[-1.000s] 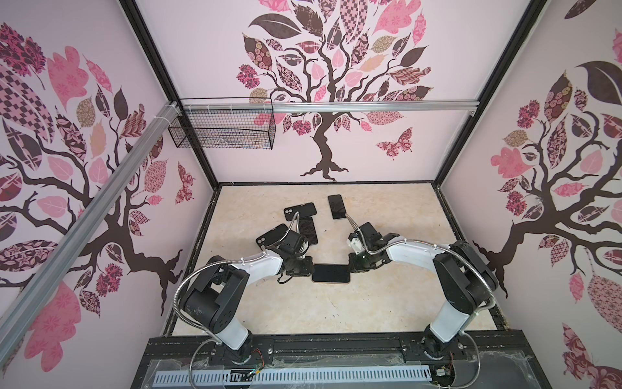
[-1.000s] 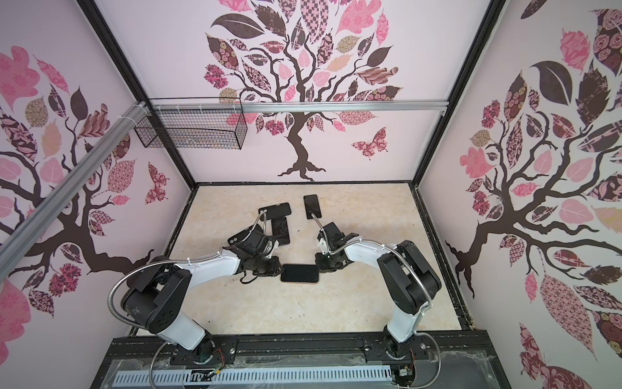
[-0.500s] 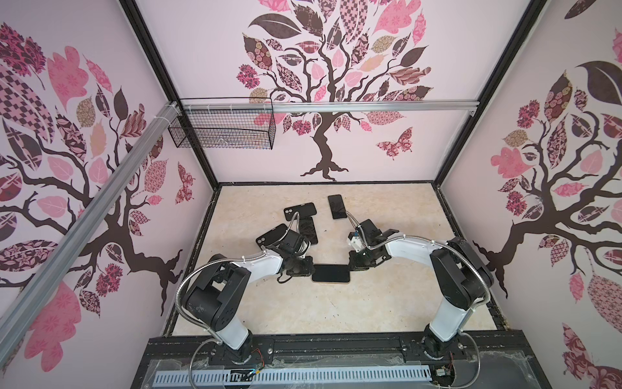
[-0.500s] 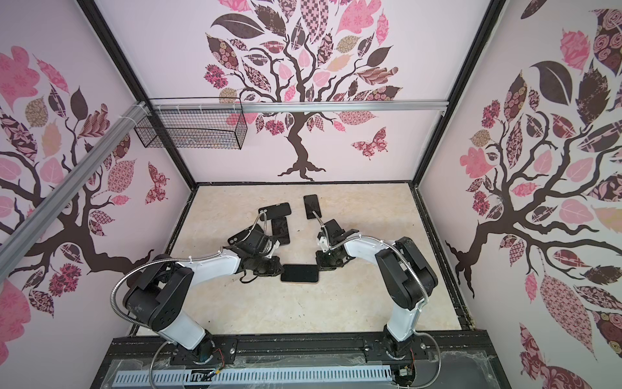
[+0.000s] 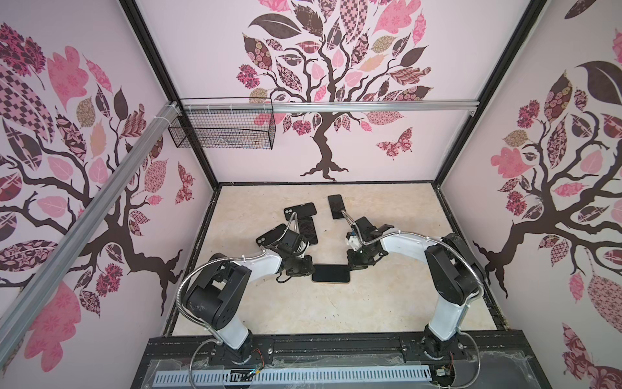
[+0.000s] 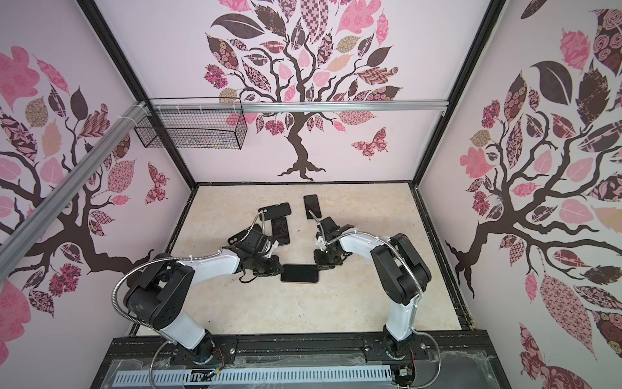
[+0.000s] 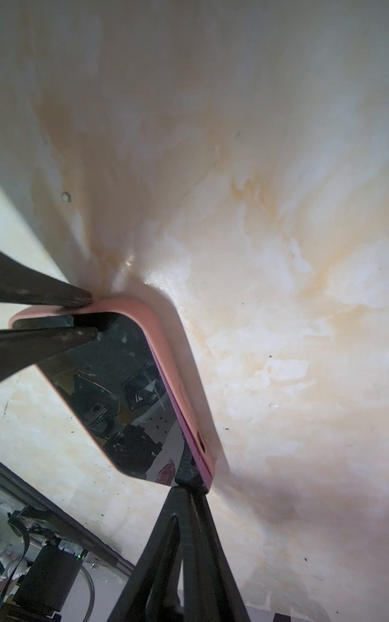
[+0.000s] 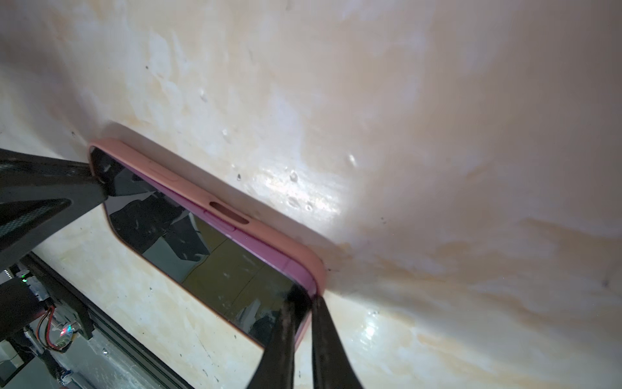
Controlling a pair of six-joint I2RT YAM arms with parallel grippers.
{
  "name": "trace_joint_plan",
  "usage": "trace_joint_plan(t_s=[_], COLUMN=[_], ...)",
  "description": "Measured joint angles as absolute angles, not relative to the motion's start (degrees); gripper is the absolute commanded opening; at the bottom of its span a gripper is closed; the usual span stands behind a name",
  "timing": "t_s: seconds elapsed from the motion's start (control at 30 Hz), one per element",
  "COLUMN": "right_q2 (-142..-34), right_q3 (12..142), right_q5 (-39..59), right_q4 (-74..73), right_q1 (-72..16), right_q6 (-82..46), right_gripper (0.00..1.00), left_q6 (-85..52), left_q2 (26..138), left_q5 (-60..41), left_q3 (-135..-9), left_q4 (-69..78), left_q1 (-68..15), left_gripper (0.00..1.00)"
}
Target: Put the phone into the phone case
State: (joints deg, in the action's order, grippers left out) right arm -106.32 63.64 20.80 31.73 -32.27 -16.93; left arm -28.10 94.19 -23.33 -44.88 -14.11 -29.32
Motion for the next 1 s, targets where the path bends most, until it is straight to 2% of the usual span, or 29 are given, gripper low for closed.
trace_joint_plan(t_s=[0.5, 0.9, 1.0], right_q2=[-107.6, -107.3, -107.3], right_q3=[64.6, 66.6, 66.8], right_q5=[17.8, 6.2, 3.9], right_q4=[33.3, 35.6, 35.3], right_q1=[-33.5, -39.3, -40.1], right_q6=[-19.1, -17.8, -17.2], right_gripper=[0.13, 0.25, 0.34], left_q6=[-28.8, -30.0, -30.0], left_q2=[94.2, 93.8, 93.6], left_q5=[-23.2, -21.1, -20.3], left_q3=[-44.9, -44.9, -44.9], left_q4=[-14.0, -14.1, -14.2], left_q1=[-29.3, -29.8, -30.1], left_gripper=[0.14, 0.16, 0.16])
